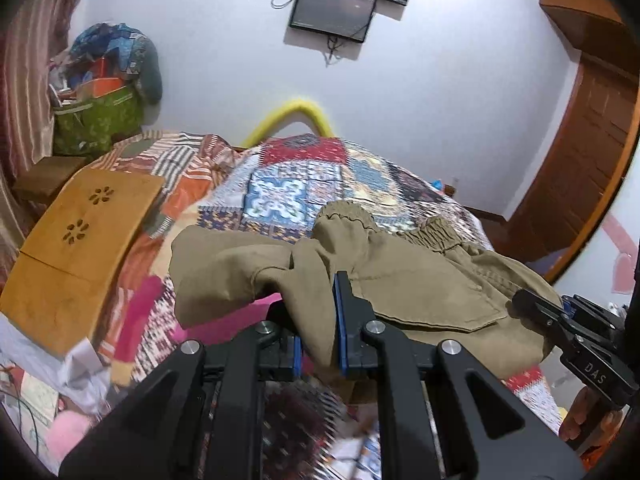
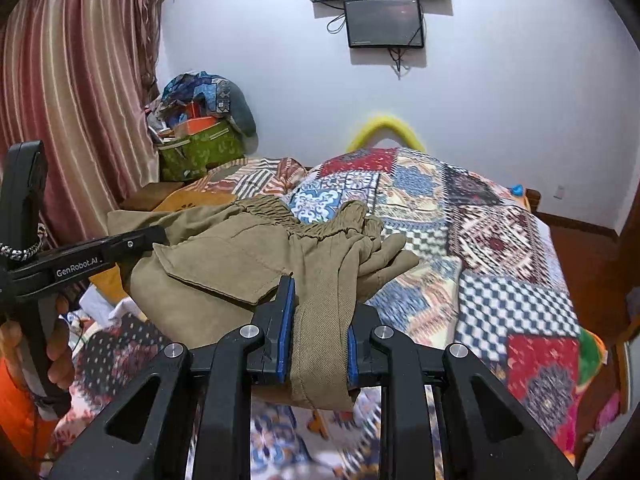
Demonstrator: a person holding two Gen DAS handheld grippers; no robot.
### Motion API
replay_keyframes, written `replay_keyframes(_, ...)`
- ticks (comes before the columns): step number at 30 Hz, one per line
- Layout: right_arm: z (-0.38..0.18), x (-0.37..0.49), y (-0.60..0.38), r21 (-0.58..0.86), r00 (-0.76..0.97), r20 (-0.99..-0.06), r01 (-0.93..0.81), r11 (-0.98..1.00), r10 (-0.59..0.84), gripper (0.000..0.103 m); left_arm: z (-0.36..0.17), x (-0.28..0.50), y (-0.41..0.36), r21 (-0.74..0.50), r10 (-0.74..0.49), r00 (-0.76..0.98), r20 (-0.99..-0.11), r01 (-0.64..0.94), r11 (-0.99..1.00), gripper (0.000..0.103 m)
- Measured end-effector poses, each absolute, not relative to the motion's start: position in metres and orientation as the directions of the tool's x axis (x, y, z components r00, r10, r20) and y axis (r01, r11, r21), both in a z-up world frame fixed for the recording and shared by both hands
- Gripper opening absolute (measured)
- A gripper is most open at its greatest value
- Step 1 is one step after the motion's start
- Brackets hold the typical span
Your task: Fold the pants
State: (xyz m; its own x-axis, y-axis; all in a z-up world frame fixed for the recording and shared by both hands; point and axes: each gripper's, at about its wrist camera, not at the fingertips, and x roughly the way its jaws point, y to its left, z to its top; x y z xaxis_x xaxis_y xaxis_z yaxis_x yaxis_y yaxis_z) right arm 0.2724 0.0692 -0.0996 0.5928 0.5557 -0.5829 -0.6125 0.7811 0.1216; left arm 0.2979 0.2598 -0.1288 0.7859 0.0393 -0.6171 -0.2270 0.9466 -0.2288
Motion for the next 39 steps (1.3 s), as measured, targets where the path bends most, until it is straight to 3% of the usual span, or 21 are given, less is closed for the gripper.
replay_keyframes(15,-0.150,0.343,0.160,0.065,0.612,-0.587,-0.617,0.785,0.530,0.019,-0.192,0.390,0.349,-0.164,0.121,0.764,-0.633,-0.285,0.944,0.012)
replay_keyframes(20,-0.193,0.359,0.173,0.062,0.565,-0.666,-0.609,0.791,0.487,0.019,-0.250,0.410,0.362,-0.161,0.085,0.662,-0.745,-0.302,0.940,0.012)
replay_keyframes(26,-0.235,0.349,0.174,0.020,0.490,-0.763,-0.633,0.774,0.421,0.019,-0.278,0.402,0.343,-0.025,0.124,0.578,-0.806,-0.244,0.970,0.013)
replay_keyframes(32,-0.243,0.345,0.165,0.095,0.389,-0.817,-0.638,0.764,0.426,0.019,-0.296,0.383,0.352,-0.106,0.050,0.519,-0.853,-0.266,0.958,0.015)
replay_keyframes(35,-0.253,0.344,0.162,0.120,0.350,-0.837,-0.632,0.766,0.420,0.020,-0.306,0.377,0.356,-0.132,0.026,0.500,-0.866,-0.278,0.951,0.021)
replay_keyframes(39,-0.263,0.341,0.161,0.131,0.306,-0.864,-0.631,0.765,0.400,0.026,-0.308,0.368,0.360,-0.105,0.055,0.489,-0.870,-0.293,0.950,0.045)
